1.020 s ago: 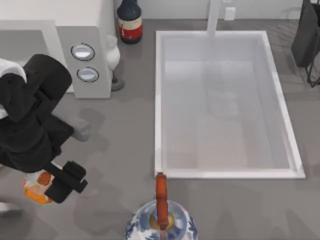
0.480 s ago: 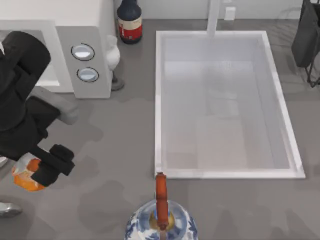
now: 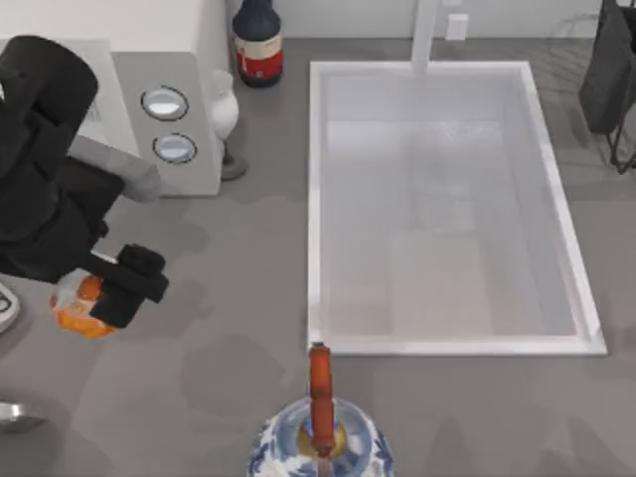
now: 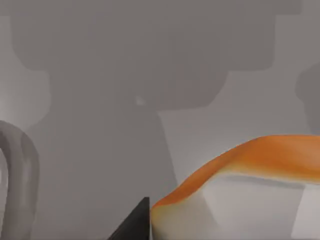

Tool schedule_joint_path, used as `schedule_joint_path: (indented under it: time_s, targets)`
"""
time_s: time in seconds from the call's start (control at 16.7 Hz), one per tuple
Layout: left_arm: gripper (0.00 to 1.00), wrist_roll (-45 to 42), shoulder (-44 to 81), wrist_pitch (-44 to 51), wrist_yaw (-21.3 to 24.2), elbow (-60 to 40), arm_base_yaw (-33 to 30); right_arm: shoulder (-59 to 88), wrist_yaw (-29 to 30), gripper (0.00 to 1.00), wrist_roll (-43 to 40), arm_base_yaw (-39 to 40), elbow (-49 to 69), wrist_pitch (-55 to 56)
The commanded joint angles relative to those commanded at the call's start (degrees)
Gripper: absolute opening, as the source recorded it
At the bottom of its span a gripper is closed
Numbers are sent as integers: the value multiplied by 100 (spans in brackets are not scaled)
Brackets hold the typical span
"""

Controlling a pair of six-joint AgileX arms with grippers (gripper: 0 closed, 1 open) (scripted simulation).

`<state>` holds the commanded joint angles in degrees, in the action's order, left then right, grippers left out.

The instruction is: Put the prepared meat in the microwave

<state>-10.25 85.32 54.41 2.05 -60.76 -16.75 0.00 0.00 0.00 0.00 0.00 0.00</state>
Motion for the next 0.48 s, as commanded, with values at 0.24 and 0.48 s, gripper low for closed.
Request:
schedule_joint_path:
  time_s: [0.24, 0.48]
  targets:
    - [0, 1031, -108, -1735, 176, -93, 205, 0, 0, 100, 0, 0, 0, 0]
    - [0, 2121, 46, -4248, 262, -154, 547, 0, 0, 100, 0, 0, 0, 0]
